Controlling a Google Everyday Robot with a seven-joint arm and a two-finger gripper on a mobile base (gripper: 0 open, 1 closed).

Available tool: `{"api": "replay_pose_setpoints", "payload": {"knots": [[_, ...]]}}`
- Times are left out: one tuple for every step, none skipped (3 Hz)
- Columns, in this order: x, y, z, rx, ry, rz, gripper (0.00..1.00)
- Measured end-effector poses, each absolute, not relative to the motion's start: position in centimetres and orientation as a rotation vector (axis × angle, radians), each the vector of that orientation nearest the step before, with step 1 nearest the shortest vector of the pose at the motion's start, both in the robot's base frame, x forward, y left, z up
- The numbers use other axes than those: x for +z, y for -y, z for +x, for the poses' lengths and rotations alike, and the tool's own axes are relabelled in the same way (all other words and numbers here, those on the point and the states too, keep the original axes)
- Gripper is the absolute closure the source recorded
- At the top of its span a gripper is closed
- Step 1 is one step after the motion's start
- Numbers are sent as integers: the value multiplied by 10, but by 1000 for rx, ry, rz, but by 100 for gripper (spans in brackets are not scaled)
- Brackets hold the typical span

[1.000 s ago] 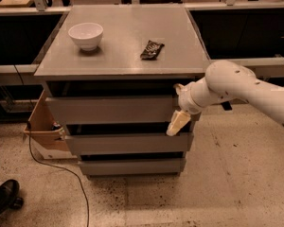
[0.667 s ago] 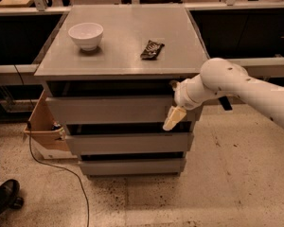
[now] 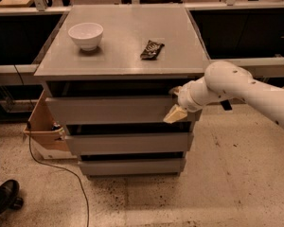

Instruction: Open top drawer

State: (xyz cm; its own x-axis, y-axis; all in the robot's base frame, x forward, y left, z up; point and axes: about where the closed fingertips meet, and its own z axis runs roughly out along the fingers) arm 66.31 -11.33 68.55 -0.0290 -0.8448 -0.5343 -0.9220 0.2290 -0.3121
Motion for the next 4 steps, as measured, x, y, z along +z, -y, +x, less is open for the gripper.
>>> {"api": "replay_pose_setpoints", "payload": {"knots": [[697,116,631,176,-1889,-1628,61],[708,118,594,200,-1905,-1639,85],[716,114,562,233,-1912,-1656,100],[718,113,554,237,-1911,-1659,100]]}}
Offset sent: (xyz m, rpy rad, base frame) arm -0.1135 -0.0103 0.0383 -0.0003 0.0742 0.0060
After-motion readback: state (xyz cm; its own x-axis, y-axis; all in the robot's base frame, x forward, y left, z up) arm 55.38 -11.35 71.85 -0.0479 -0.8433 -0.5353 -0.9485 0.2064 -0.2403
